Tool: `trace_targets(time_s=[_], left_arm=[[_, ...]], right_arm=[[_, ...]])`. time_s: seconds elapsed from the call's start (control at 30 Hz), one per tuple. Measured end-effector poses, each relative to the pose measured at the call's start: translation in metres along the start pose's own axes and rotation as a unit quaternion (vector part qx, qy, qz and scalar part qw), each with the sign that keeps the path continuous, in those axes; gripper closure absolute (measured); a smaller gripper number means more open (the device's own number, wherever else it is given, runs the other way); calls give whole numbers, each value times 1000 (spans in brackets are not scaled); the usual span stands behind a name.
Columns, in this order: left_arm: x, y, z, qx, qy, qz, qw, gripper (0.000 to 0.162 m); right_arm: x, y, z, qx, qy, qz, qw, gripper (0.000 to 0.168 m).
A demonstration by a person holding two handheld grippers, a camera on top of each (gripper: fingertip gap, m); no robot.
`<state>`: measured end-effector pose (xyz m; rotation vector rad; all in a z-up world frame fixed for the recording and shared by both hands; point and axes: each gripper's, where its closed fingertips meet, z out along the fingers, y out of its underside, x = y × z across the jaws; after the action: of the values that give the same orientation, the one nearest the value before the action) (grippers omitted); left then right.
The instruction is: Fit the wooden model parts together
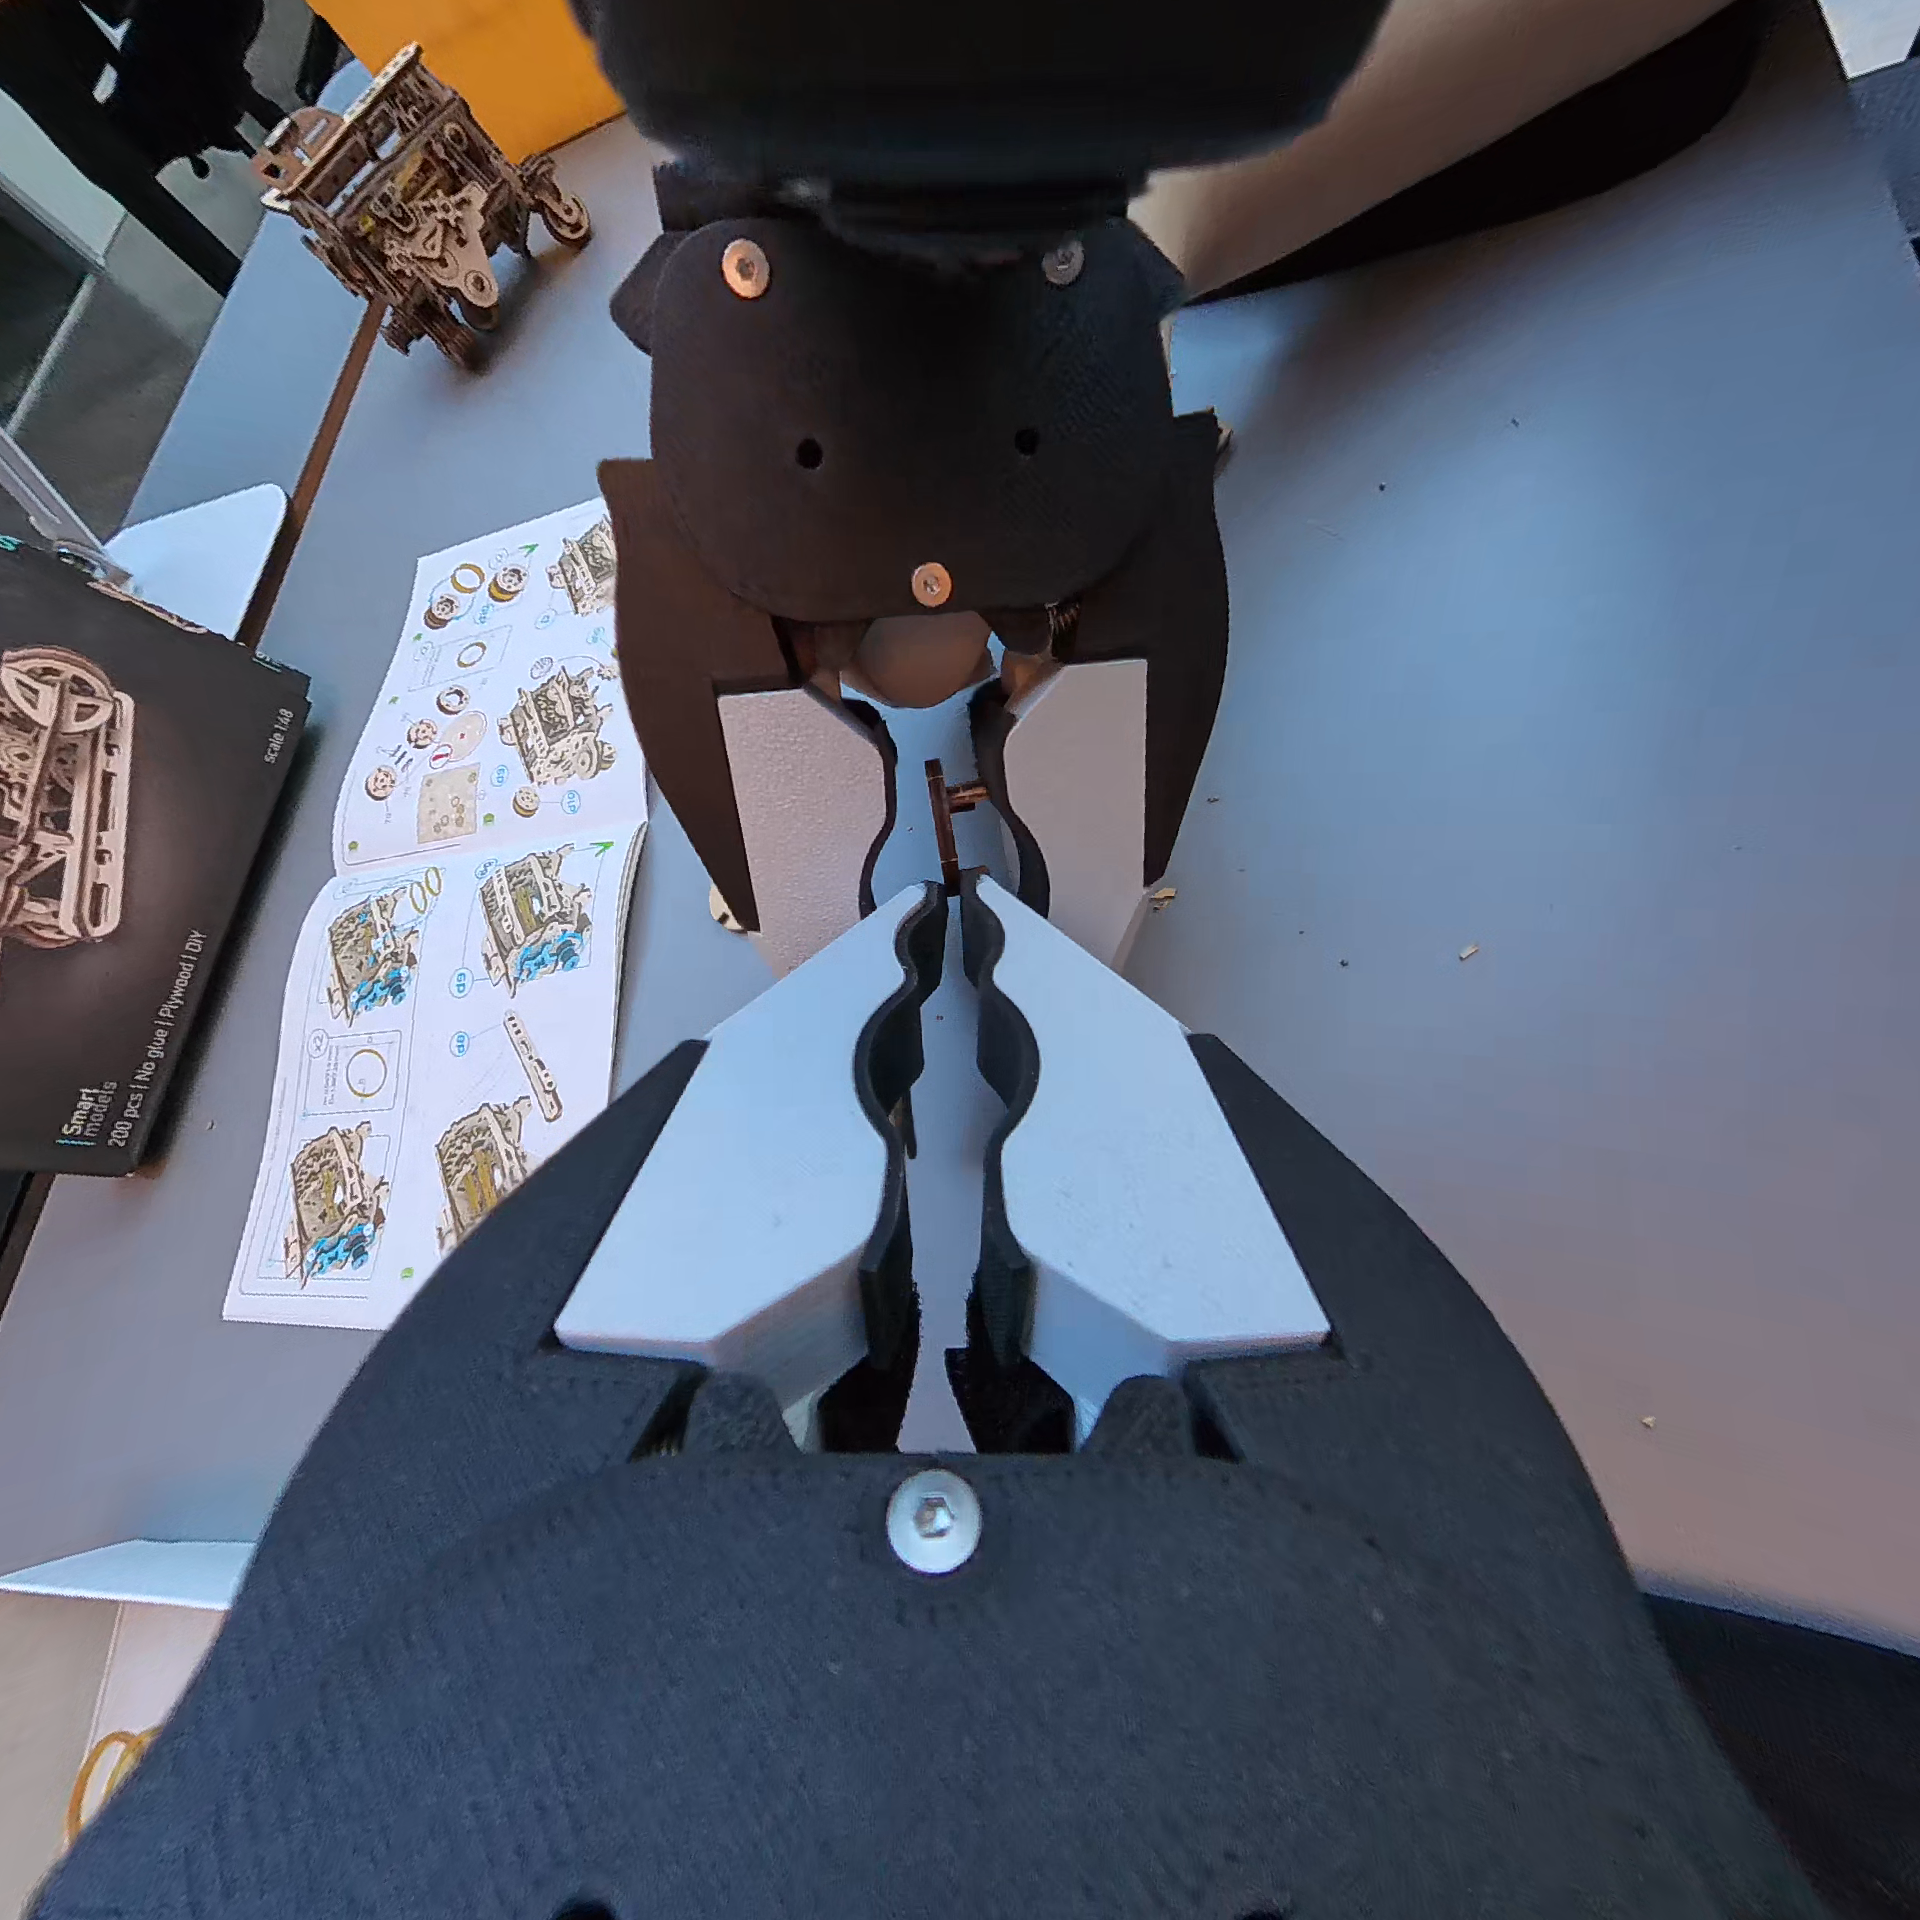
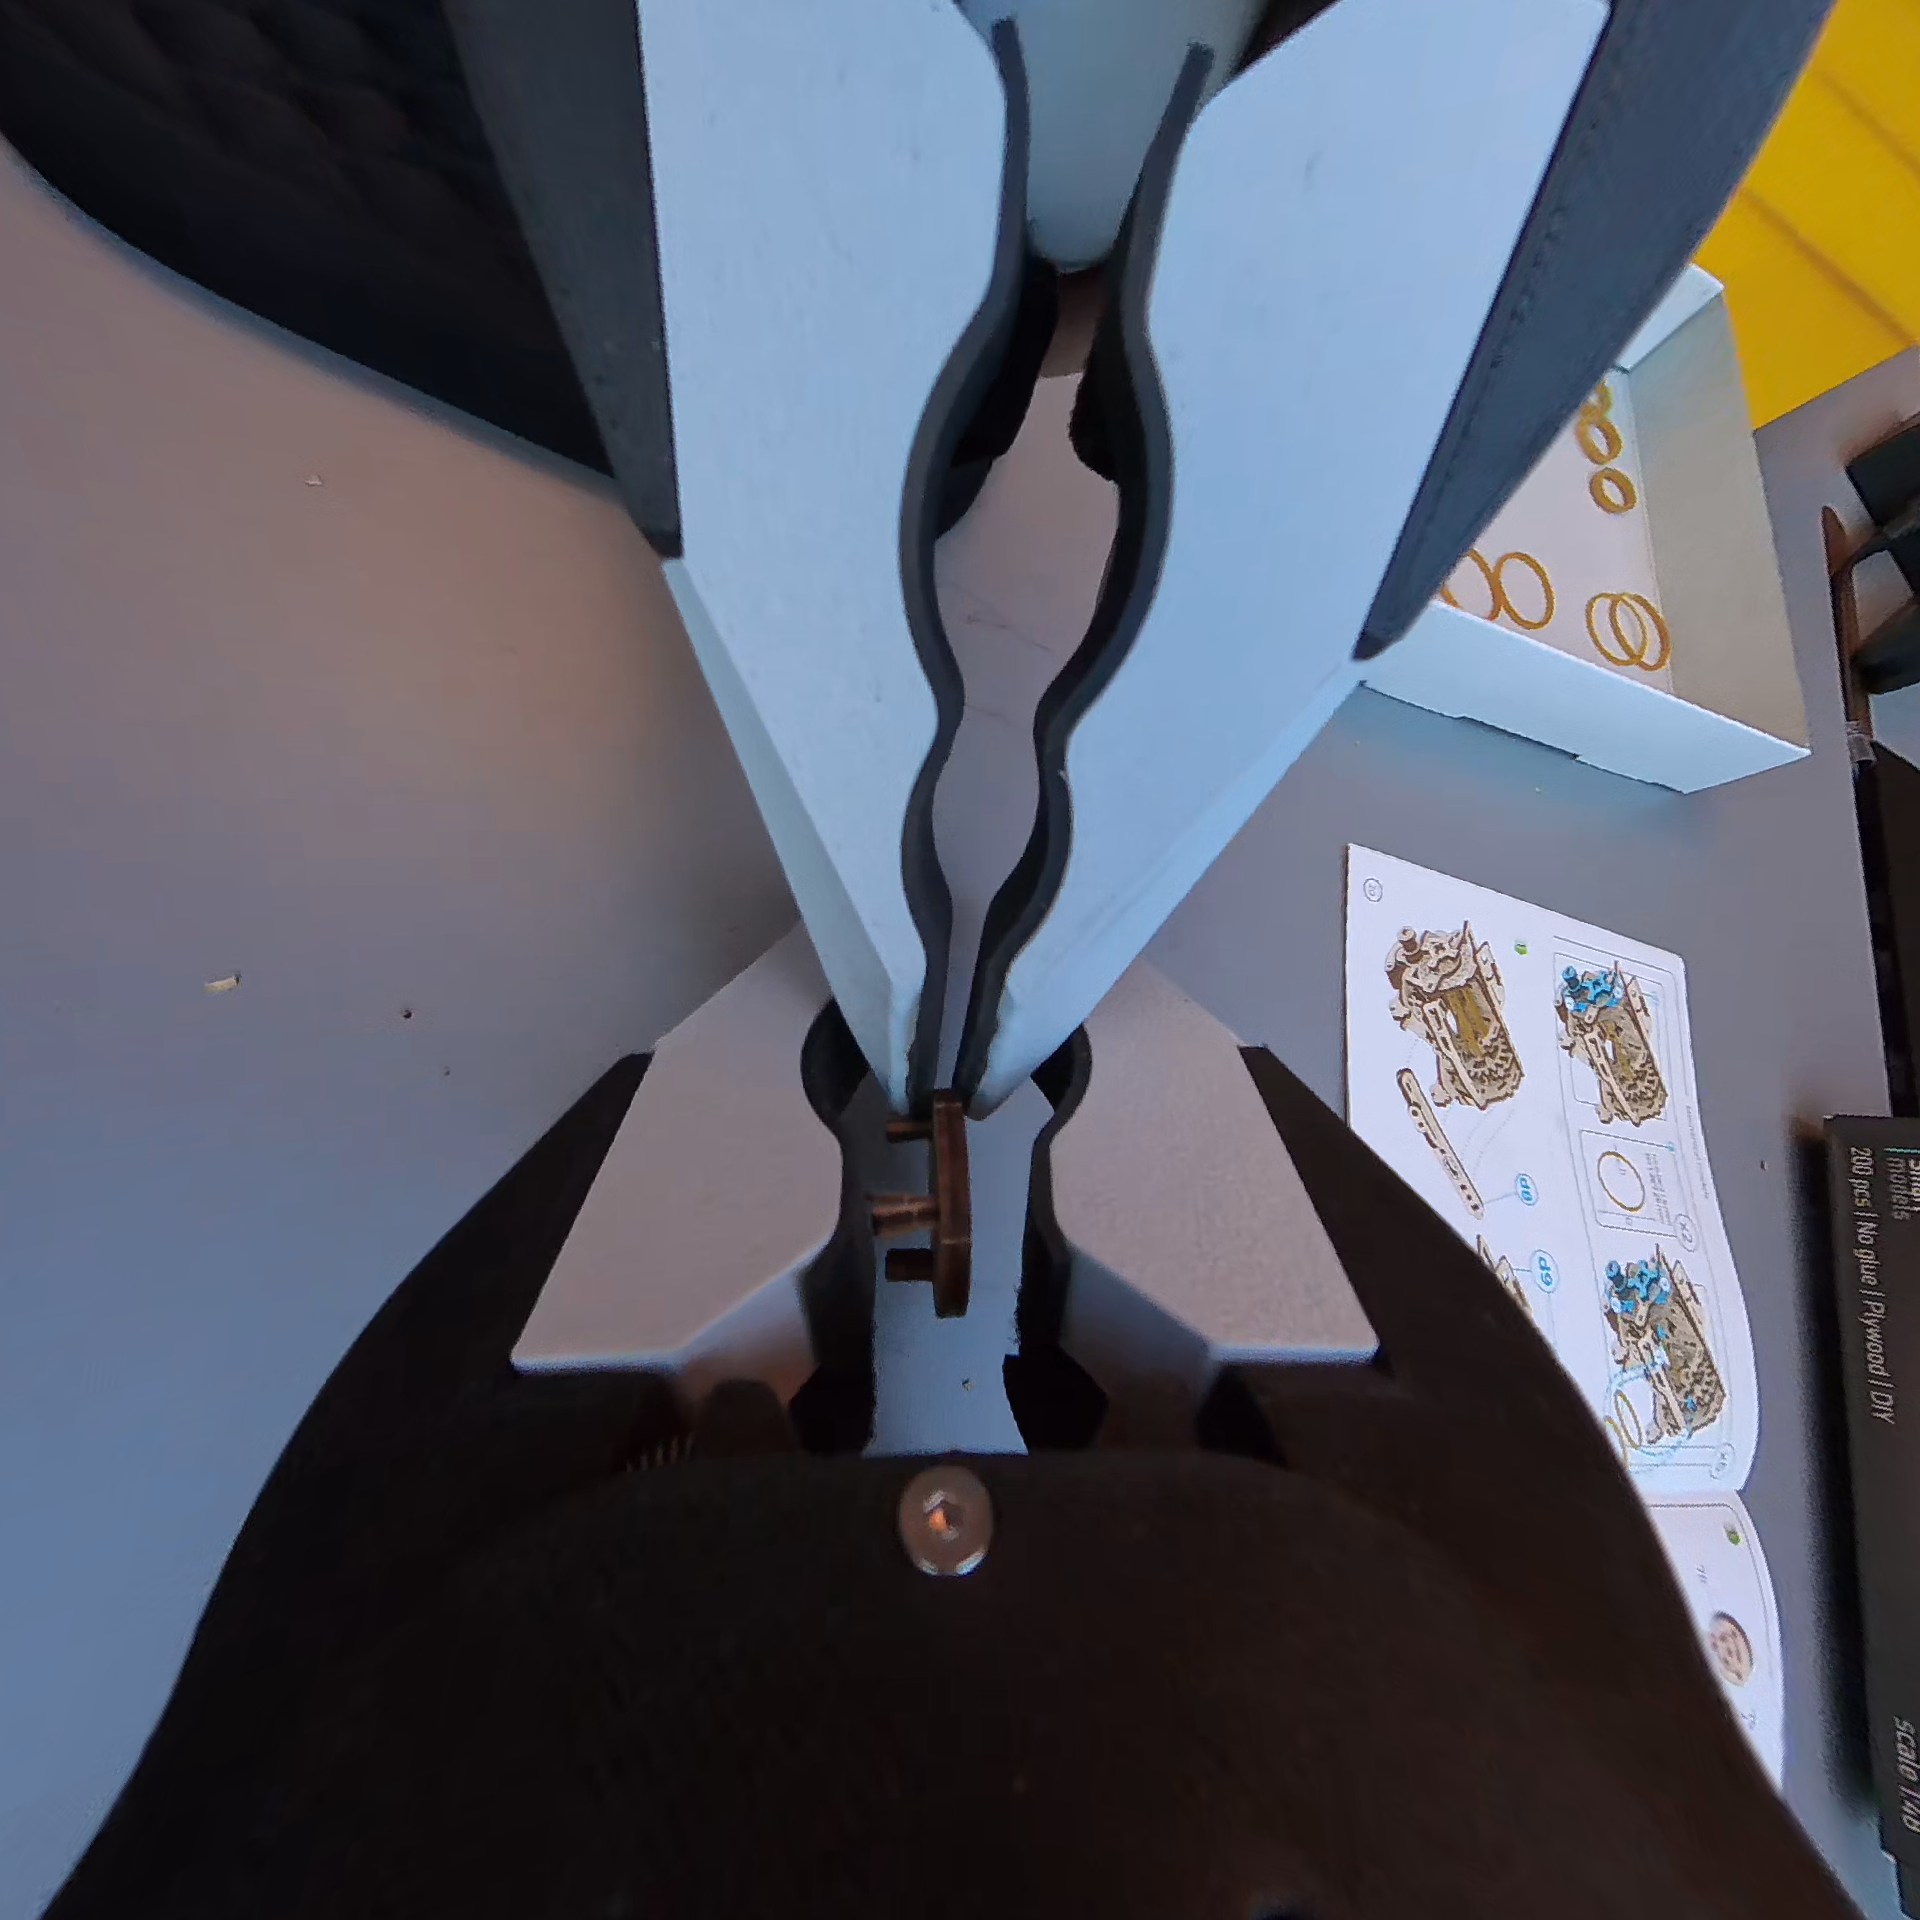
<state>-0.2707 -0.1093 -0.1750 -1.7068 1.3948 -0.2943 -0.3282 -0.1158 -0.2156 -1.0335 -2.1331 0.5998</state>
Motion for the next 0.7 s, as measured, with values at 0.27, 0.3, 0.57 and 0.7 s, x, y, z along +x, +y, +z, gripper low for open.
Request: trace_targets(time_s=[0.27, 0.3, 0.57, 0.7], left_arm=[[6, 1, 1, -2, 26, -14, 1000, 162], [5, 1, 1, -2, 24, -15, 1000, 162], [5, 2, -1, -7, 19, 2, 1000, 161], [4, 3, -4, -8, 21, -2, 1000, 161]], right_arm=[[-7, 6, 3, -13, -12, -23, 1000, 152], [-6, 6, 3, -14, -13, -21, 1000, 151], [-7, 8, 0, -26, -16, -34, 999, 150], [-4, 11, -3, -39, -9, -36, 999, 144]])
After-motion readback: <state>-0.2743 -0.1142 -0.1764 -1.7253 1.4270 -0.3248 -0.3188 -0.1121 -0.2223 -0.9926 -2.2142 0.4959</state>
